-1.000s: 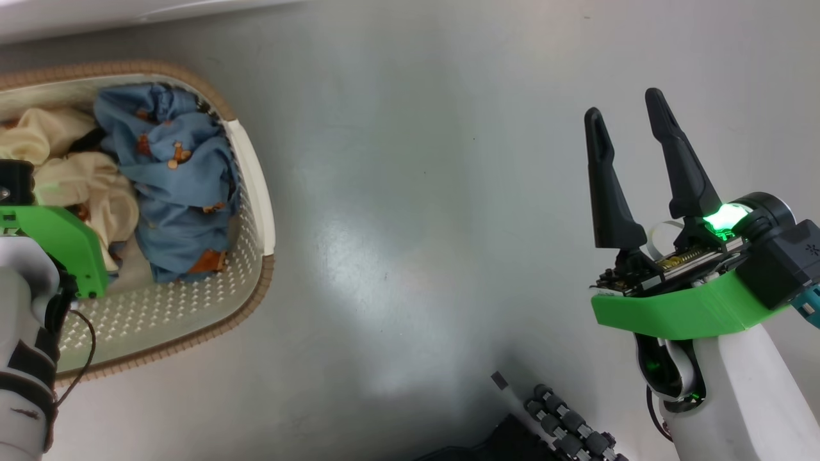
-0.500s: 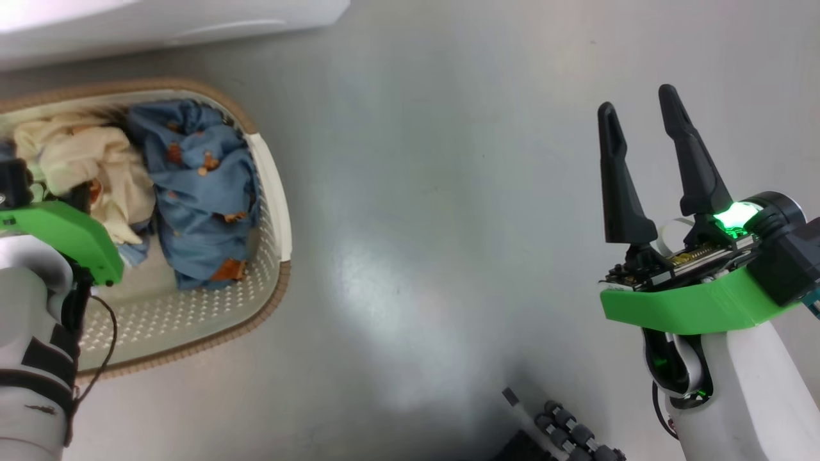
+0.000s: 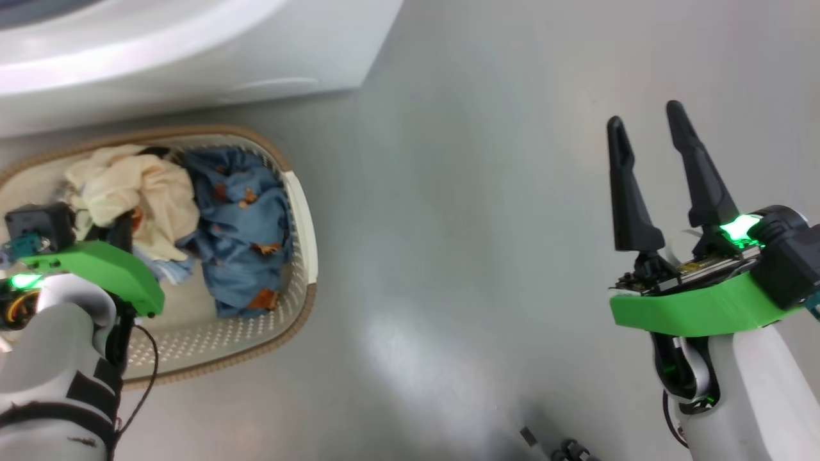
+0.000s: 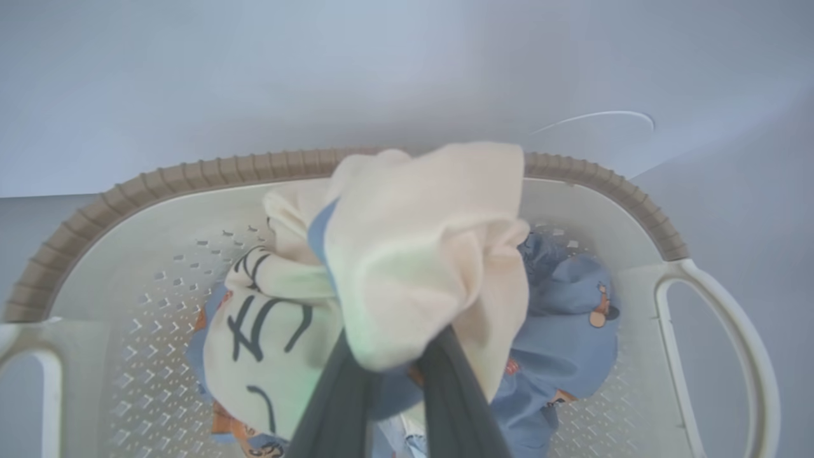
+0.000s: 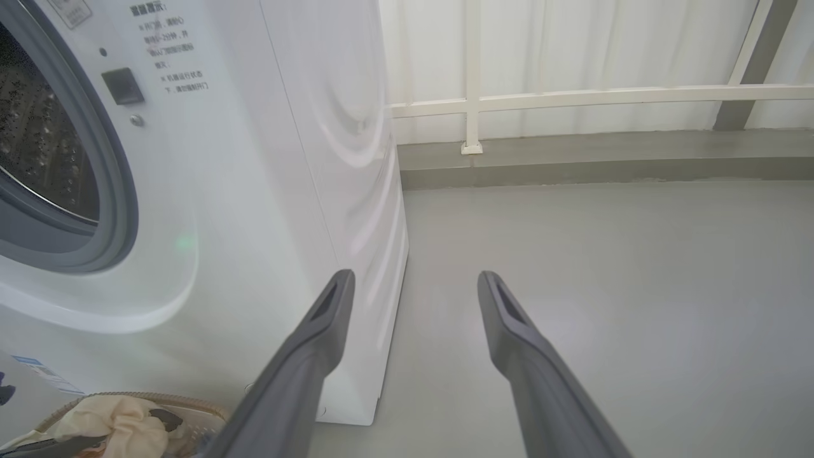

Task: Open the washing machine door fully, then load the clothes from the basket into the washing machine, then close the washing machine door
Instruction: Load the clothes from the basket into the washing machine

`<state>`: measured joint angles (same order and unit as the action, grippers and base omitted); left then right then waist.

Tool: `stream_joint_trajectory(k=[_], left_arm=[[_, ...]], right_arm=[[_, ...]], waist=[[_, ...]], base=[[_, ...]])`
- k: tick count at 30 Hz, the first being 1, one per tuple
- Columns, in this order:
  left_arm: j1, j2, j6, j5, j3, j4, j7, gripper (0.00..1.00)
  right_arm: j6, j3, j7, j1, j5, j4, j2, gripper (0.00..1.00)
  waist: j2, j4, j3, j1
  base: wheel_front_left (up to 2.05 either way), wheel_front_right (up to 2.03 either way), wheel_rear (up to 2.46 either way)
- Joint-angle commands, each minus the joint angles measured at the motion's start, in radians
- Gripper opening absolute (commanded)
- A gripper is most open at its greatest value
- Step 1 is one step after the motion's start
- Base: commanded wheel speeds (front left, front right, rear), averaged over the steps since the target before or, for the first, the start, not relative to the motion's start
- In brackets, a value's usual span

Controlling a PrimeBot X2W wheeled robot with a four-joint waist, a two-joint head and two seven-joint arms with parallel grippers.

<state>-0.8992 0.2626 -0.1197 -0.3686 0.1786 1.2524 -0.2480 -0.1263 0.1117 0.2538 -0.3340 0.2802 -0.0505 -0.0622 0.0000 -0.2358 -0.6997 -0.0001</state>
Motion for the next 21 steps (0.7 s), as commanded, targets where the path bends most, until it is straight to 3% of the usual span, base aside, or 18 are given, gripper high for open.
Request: stream_joint_trajectory(k=[1, 21], left_arm=[[0.051, 0.035, -0.003, -0.001, -0.027, -0.047, -0.013, 0.0], [0.343, -0.023, -0.007, 0.051, -0.152, -0.38, -0.014, 0.0]], right_arm=[[-0.004, 0.006, 0.008, 0.048, -0.01, -0.017, -0.011, 1.0], [-0.004, -0.024, 0.008, 0.174, -0.004, 0.028, -0.062, 1.0]], waist=[[0.0, 0.021, 0.057, 0.0001], [0.0, 0.069, 0.345, 0.0001]], base=[[0.0, 0.0, 0.0], [0.0, 0.0, 0.0]])
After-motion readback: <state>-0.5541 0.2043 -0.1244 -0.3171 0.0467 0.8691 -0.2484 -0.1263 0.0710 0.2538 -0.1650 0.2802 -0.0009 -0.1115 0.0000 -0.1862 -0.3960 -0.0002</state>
